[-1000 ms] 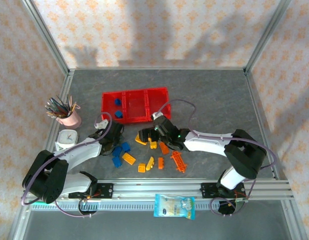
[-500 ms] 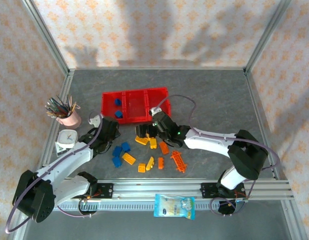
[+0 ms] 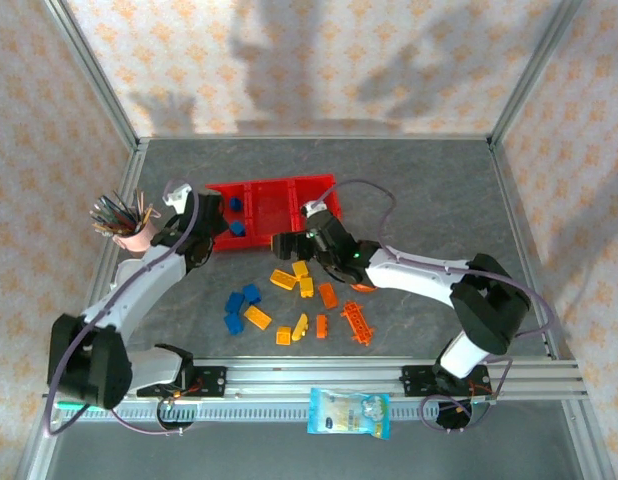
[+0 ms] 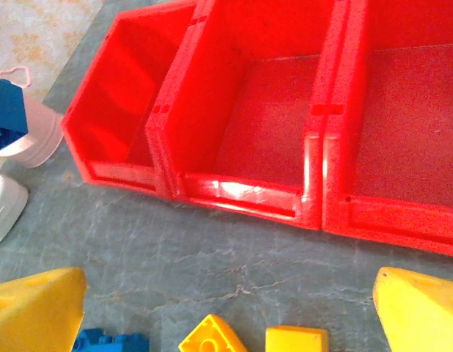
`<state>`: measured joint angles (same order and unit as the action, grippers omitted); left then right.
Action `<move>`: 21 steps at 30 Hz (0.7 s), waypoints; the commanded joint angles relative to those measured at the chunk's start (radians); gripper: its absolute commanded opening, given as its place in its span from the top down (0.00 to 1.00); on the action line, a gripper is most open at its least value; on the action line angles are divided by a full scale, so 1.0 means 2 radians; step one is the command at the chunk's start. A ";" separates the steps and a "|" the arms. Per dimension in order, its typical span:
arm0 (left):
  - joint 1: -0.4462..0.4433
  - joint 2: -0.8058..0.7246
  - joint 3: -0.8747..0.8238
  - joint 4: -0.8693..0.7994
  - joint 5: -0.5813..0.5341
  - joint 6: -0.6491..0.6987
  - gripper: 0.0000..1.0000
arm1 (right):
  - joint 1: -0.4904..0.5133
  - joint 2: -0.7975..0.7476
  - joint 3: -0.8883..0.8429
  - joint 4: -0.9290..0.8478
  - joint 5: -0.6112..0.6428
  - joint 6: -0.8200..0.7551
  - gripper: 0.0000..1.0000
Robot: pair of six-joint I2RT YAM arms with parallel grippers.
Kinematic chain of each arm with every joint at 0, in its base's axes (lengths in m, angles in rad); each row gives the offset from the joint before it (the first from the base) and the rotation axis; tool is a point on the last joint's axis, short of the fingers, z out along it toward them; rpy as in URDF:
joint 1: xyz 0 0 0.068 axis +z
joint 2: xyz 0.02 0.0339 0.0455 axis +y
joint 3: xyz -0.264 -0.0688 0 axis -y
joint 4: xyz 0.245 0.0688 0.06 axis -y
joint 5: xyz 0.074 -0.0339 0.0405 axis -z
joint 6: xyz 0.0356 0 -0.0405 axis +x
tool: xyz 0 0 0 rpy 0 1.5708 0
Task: Sort the legos into containers by color
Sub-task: Place the lego in the container.
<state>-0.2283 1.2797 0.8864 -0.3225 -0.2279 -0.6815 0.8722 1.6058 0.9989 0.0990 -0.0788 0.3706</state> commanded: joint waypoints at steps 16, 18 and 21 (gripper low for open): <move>0.021 0.185 0.142 0.033 0.017 0.066 0.51 | -0.020 -0.011 0.021 0.005 0.029 -0.015 0.00; 0.021 0.179 0.141 0.026 0.014 0.066 0.49 | -0.020 -0.012 0.024 -0.001 0.028 -0.021 0.00; 0.020 0.160 0.131 0.016 0.029 0.068 0.48 | -0.020 -0.019 0.024 -0.010 0.020 -0.028 0.00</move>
<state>-0.1936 1.6520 1.1419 -0.2459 -0.1860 -0.5713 0.8341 1.6043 1.0161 0.1036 -0.0490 0.3447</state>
